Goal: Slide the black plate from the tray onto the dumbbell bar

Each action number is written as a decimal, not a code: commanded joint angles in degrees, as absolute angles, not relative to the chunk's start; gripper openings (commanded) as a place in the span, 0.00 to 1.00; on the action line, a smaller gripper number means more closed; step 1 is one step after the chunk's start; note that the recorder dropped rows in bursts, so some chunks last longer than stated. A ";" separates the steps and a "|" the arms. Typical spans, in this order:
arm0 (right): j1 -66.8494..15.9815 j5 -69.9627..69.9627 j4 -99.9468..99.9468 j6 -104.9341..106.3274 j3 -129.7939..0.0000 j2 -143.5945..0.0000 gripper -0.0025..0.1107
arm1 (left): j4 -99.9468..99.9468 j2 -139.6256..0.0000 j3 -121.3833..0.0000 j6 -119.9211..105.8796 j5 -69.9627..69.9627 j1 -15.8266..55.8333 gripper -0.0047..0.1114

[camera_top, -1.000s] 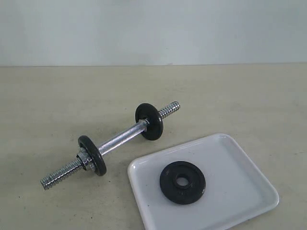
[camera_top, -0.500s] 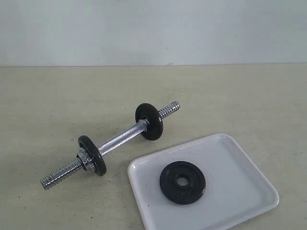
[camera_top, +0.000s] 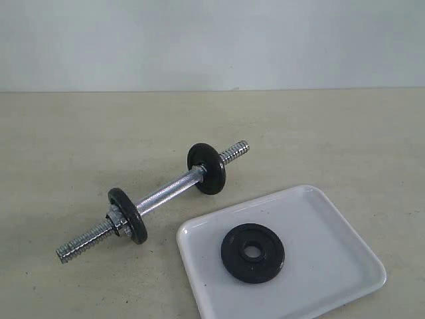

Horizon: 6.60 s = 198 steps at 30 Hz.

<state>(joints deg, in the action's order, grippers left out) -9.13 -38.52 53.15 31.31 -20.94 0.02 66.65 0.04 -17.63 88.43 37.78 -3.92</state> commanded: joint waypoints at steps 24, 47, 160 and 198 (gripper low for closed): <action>-9.29 -39.02 52.00 31.67 -20.67 0.00 0.05 | 99.95 -28.19 -25.30 111.35 40.46 -4.02 0.08; -9.29 -40.36 51.58 31.67 -20.67 0.00 0.05 | 58.53 -60.10 -25.30 120.36 69.96 -4.02 0.08; -9.17 -40.28 58.47 38.05 -11.59 0.00 0.05 | 7.08 -119.80 -60.23 -1.02 -10.76 32.54 0.33; -9.17 -40.83 58.47 38.05 -11.59 0.00 0.05 | 14.44 -94.88 -41.80 -1.13 -10.63 32.54 0.08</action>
